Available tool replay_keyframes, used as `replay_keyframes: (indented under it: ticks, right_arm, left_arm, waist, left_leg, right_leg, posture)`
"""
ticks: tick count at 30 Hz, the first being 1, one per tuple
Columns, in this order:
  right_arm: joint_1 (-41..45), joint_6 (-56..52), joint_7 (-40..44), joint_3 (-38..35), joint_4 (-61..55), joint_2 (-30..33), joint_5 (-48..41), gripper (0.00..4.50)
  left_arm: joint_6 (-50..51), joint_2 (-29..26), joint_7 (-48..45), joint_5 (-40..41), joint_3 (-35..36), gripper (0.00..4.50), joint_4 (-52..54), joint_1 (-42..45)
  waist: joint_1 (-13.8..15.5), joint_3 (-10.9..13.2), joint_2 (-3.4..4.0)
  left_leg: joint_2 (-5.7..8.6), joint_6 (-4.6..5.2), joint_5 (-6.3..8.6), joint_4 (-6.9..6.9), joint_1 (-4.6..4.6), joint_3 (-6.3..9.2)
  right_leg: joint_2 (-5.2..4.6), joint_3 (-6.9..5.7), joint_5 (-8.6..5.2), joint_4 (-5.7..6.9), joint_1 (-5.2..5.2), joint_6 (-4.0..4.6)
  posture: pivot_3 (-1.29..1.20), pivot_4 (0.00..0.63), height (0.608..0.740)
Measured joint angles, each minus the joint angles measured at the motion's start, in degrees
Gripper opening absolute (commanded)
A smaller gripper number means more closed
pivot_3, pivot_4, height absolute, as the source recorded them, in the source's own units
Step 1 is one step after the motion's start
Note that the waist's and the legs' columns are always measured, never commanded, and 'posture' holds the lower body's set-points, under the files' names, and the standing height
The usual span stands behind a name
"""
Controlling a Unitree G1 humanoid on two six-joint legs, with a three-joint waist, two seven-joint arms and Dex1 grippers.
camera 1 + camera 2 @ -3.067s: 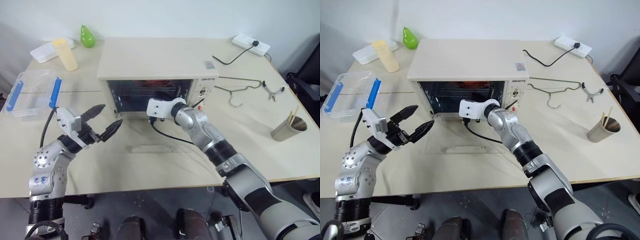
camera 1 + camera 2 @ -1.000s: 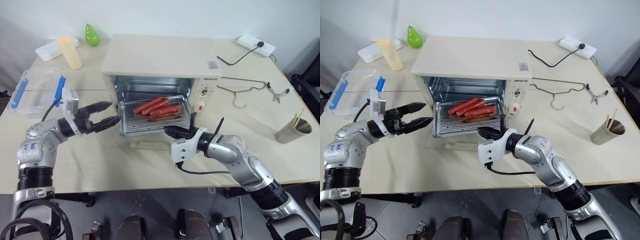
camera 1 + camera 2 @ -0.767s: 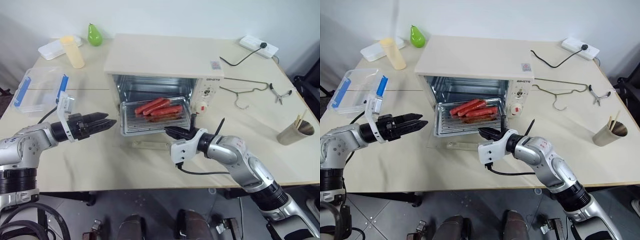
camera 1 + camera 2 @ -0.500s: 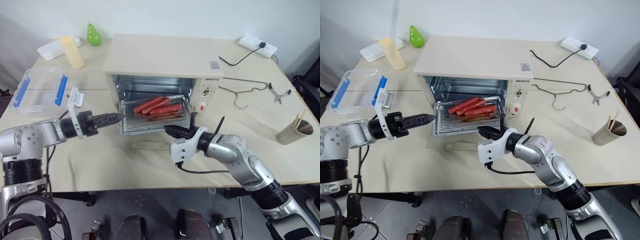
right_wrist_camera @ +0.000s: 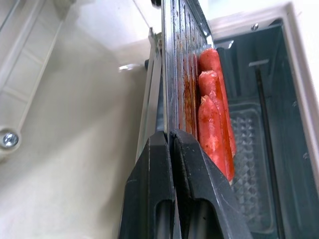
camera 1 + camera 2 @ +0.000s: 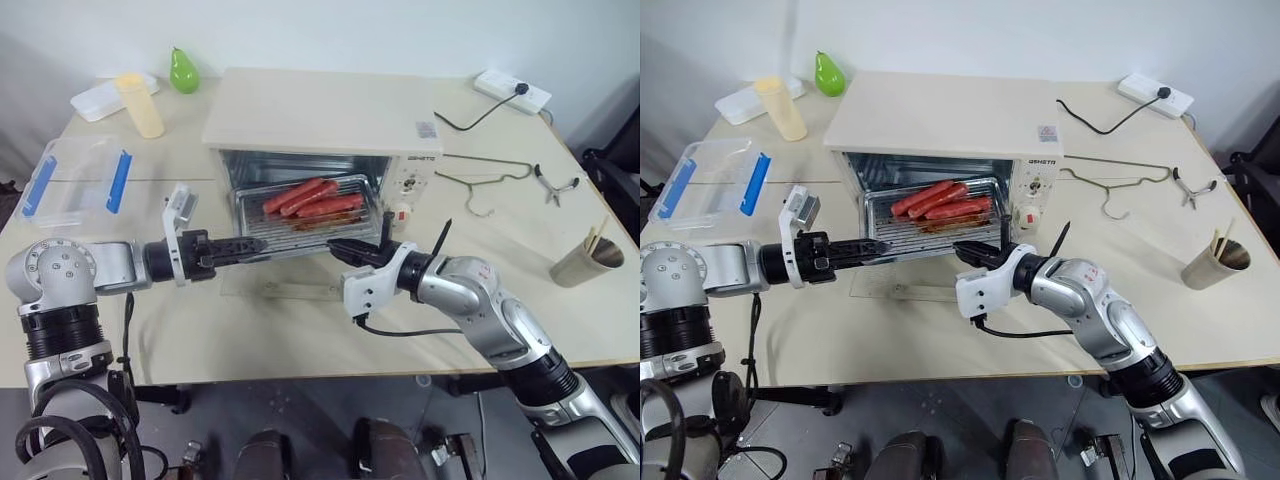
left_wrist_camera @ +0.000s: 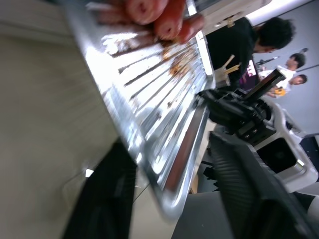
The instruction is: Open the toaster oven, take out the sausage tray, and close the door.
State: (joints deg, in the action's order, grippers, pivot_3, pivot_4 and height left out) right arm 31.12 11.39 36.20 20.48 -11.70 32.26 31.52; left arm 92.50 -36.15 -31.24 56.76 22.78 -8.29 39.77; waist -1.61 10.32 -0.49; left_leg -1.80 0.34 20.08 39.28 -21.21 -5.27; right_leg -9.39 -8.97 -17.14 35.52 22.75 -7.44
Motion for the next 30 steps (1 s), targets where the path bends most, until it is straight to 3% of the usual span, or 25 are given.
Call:
replay_keyframes:
  ticks: [6,17,21,26,30]
  right_arm:
    - [-0.01,0.72,0.84,-0.50,0.24,0.24,-1.61,0.00]
    - [-1.14,0.81,6.06,-1.42,-0.24,0.76,-8.93,0.00]
    - [-2.08,-0.30,8.50,-1.38,-0.57,0.55,-12.49,1.07]
    - [-2.17,-0.68,10.25,-1.36,-1.81,0.56,-15.10,2.74]
    - [-2.62,-1.84,12.75,-1.43,-3.00,0.79,-18.93,4.02]
  left_arm:
    - [0.05,0.86,8.01,7.43,2.40,0.02,-5.67,-0.01]
    - [0.67,-0.81,23.49,27.03,2.48,0.02,-10.21,-3.65]
    - [0.13,-1.92,29.27,34.81,0.89,0.00,-10.64,-5.51]
    - [-5.59,-5.50,35.38,49.22,-3.91,0.00,-10.06,-10.85]
    - [-8.02,-7.36,36.07,53.45,-5.98,0.00,-8.21,-14.65]
  waist:
    - [0.10,0.00,-0.01]
    - [0.01,0.00,-0.01]
    - [0.01,0.00,-0.01]
    - [0.01,0.00,-0.01]
    - [0.05,0.00,-0.01]
  left_leg:
    - [0.01,0.00,0.00,0.03,0.00,0.07]
    - [0.01,0.00,0.00,0.03,0.06,0.11]
    - [0.01,0.00,0.00,0.03,0.06,0.13]
    - [0.00,0.00,0.00,0.03,0.09,0.16]
    - [0.03,0.00,0.00,0.03,0.09,0.14]
  right_leg:
    - [-0.02,0.03,0.00,0.02,-0.01,0.00]
    - [-0.02,0.05,0.00,0.05,-0.02,0.00]
    - [-0.03,0.06,0.00,0.07,-0.02,0.00]
    - [-0.05,0.10,0.00,0.07,-0.02,0.00]
    - [-0.04,0.13,0.00,0.08,-0.03,0.00]
  posture:
    - [0.00,0.150,0.740]
    - [0.00,0.150,0.740]
    - [0.00,0.150,0.740]
    - [0.00,0.150,0.740]
    - [0.00,0.150,0.740]
